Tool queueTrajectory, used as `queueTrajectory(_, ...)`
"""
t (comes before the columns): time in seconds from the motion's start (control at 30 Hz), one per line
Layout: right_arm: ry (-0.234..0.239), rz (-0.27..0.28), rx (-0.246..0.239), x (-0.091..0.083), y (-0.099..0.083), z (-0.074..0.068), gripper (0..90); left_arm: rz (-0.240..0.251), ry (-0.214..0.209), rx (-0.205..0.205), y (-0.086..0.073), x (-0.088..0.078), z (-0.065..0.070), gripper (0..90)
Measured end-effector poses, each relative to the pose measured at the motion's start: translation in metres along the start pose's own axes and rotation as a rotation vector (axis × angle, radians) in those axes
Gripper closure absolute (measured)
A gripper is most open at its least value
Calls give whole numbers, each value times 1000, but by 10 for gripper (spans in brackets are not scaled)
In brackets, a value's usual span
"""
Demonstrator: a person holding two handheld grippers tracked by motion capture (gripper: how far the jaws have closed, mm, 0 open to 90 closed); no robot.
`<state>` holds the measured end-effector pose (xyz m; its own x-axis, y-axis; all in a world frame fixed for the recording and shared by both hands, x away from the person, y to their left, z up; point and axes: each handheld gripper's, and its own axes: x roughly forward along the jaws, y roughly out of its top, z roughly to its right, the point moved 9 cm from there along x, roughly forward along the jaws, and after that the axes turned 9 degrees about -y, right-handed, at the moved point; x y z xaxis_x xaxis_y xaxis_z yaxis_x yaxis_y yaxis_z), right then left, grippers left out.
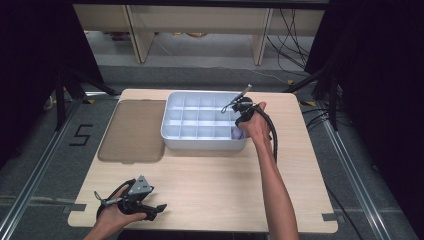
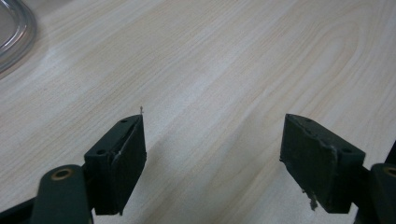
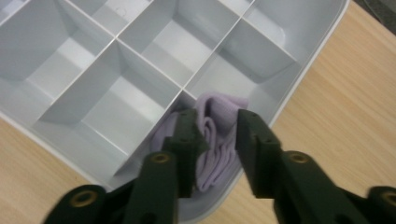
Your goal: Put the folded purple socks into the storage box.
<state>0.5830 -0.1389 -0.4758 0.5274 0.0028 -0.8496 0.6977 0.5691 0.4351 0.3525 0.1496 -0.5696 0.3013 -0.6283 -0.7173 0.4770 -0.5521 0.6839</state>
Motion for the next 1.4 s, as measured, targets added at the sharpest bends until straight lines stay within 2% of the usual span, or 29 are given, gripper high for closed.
queueTrajectory(0.03, 4, -2, -8, 1, -1, 0, 754, 4, -5, -13, 0, 1, 2, 218)
queueTrajectory(0.13, 4, -19, -12, 4, -4, 0, 816, 4, -9, -14, 0, 0, 2, 219)
queueTrajectory(0.3, 22, -44, -17, 14, -9, -3, 846, 1, -12, -10, -1, 1, 2, 220)
queueTrajectory(0.33, 22, -49, -9, 16, -10, -3, 848, 3, -12, -29, -1, 1, 3, 220)
queueTrajectory(0.37, 34, -42, -5, 19, -10, -4, 849, 1, -16, -29, -1, 1, 4, 220)
queueTrajectory(0.4, 18, -49, -13, 20, -11, -2, 851, -8, -5, 9, -1, 1, 1, 220)
queueTrajectory(0.5, 30, -62, -16, 23, -13, -4, 853, 1, -18, -14, -1, 2, 4, 221)
queueTrajectory(0.53, 29, -61, -19, 23, -13, -4, 854, -10, -1, 6, -1, 1, 1, 221)
queueTrajectory(0.57, 34, -71, -12, 24, -14, -6, 855, -2, 6, 6, 0, 1, 1, 221)
queueTrajectory(0.63, 38, -63, -28, 27, -14, -8, 855, -1, -8, -22, -1, 2, 4, 221)
queueTrajectory(0.67, 36, -72, -27, 28, -15, -9, 856, -7, -7, 9, -1, 1, 2, 221)
queueTrajectory(0.7, 41, -72, -47, 30, -14, -10, 857, -6, -16, -6, -1, 1, 4, 221)
queueTrajectory(0.77, 49, -73, -47, 34, -15, -13, 857, -2, -17, -24, -1, 2, 5, 222)
queueTrajectory(0.9, 69, -78, -53, 40, -16, -19, 859, -3, -18, -13, -1, 2, 5, 223)
queueTrajectory(1.03, 78, -91, -60, 43, -18, -21, 860, -6, -20, -23, -2, 3, 6, 223)
queueTrajectory(1.1, 81, -100, -67, 44, -18, -22, 860, -8, -20, -8, -2, 3, 5, 223)
queueTrajectory(1.17, 96, -103, -46, 46, -19, -26, 861, -11, -12, 0, -2, 2, 4, 223)
queueTrajectory(1.2, 105, -102, -45, 47, -20, -28, 860, -11, -21, 1, -2, 2, 5, 223)
queueTrajectory(1.3, 104, -97, -73, 47, -19, -28, 855, -11, -15, 5, -1, 2, 4, 223)
queueTrajectory(1.37, 115, -82, -58, 44, -19, -26, 842, -9, -20, 0, -2, 2, 5, 224)
queueTrajectory(1.4, 120, -86, -36, 42, -19, -25, 832, -10, -21, 0, -1, 2, 5, 223)
